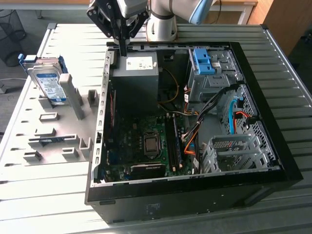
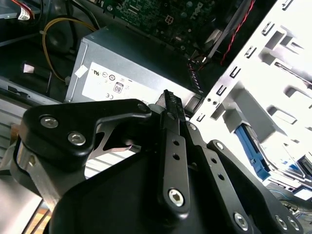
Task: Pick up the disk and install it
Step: 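Reach for the disk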
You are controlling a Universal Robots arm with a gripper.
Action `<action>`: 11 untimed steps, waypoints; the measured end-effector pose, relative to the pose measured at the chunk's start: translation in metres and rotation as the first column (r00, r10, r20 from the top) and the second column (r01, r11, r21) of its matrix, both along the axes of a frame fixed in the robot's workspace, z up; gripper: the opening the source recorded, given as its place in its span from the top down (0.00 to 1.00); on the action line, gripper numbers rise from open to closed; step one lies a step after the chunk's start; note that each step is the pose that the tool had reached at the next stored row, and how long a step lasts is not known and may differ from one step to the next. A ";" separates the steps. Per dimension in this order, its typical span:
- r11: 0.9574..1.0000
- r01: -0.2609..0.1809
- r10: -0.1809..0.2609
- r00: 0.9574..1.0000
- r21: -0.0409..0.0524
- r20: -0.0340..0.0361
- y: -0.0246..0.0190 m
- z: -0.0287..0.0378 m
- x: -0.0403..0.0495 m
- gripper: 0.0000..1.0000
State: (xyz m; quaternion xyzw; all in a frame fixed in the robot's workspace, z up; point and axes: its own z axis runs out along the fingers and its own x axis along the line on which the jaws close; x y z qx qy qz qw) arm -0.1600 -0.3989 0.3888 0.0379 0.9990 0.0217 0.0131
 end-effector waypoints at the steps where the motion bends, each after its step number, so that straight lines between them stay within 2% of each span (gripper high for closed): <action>1: 1.000 0.000 0.000 1.000 0.000 0.000 0.0000 -0.0001 -0.0003 0.89; 11: 1.000 0.000 0.000 1.000 0.000 0.000 0.0000 -0.0007 -0.0031 0.89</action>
